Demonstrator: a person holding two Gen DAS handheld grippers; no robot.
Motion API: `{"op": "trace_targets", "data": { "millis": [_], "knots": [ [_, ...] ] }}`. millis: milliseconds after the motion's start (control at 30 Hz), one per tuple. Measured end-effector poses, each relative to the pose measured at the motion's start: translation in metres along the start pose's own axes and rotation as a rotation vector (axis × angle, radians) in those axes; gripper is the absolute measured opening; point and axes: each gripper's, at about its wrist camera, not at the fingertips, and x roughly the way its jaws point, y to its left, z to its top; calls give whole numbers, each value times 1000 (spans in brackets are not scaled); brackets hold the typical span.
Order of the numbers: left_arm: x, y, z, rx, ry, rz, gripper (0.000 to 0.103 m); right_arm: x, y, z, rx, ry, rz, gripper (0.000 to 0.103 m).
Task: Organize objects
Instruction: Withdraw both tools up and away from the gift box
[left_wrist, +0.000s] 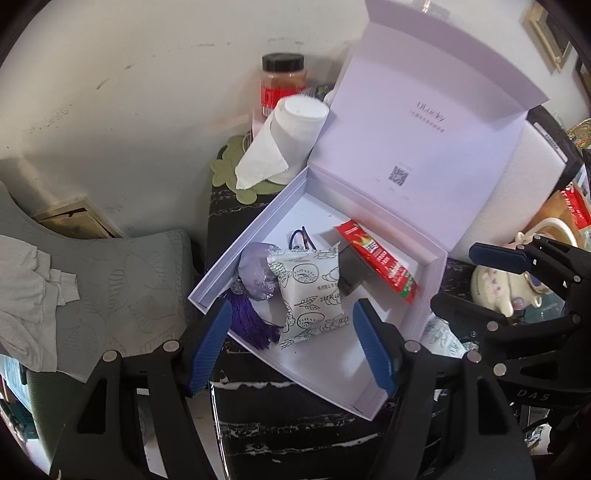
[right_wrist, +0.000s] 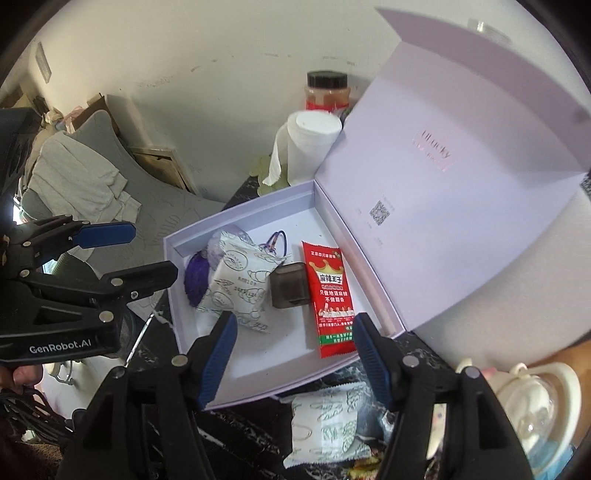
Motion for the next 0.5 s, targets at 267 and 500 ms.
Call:
{"op": "trace_targets", "data": {
  "millis": [267, 500],
  "knots": [
    [-48, -13, -13, 0, -49, 7, 67, -43, 5, -16, -26, -53, 10, 65],
    [-87, -25, -32, 6, -75, -1, 67, -78, 9, -40, -35, -88, 12, 65]
  ]
}}
